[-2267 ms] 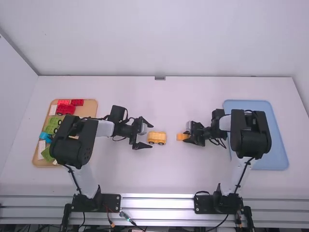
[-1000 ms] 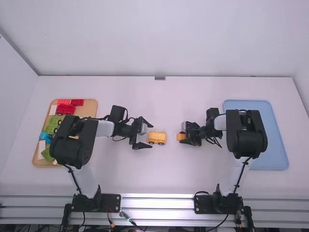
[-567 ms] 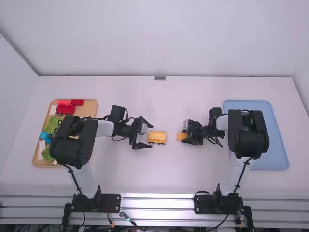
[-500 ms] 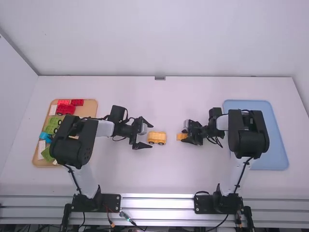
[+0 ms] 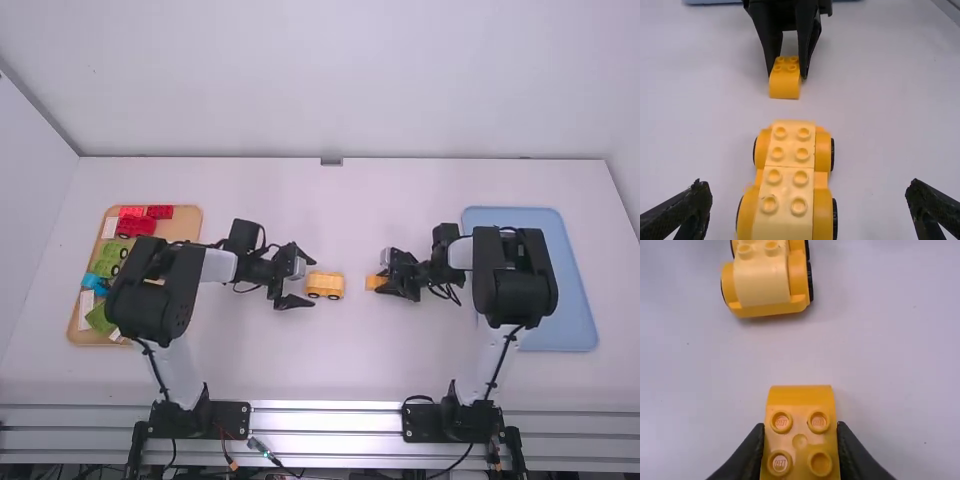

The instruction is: Assemble lego blocks to make yellow taxi

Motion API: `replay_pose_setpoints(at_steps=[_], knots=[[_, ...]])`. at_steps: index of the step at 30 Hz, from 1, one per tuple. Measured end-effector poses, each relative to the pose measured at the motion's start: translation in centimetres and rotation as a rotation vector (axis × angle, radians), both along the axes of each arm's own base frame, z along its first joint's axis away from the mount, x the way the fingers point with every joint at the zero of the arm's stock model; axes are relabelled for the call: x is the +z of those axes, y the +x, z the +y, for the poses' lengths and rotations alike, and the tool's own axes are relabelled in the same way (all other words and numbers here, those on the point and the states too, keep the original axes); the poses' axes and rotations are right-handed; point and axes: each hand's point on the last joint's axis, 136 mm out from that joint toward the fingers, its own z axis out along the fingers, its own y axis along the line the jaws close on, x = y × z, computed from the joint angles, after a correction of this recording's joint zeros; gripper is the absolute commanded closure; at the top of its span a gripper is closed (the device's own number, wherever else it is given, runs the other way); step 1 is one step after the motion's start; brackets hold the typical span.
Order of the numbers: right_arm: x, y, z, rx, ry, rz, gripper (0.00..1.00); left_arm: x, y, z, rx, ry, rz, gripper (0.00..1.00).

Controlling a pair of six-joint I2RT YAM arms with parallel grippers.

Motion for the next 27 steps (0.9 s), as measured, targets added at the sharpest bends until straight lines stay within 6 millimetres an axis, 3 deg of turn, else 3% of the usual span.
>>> replay_pose_setpoints(at_steps=[11, 22, 24, 26, 27], knots=[[0.3, -1.2, 0.0, 0.0, -0.003, 0.07, 0.83, -2.3, 0.3, 0.1, 0.006, 0.015, 0.007, 0.01], [4.8, -0.5, 3.1, 0.064, 0.023, -0.056, 0.89, -3.4, 1.6, -1.5, 0.019, -0.015, -0.021, 0.0], [4.9, -0.3, 3.8, 0.07, 0.032, -0.07, 0.89, -3.7, 1.5, -1.5, 0.025, -0.014, 0.002, 0.07], [5.3, -0.1, 4.8, 0.075, 0.051, -0.074, 0.9, -3.8, 1.5, -1.5, 0.035, -0.014, 0.026, 0.22], [5.4, -0.1, 5.2, 0.077, 0.061, -0.074, 0.91, -3.8, 1.5, -1.5, 0.035, -0.015, 0.025, 0.24]])
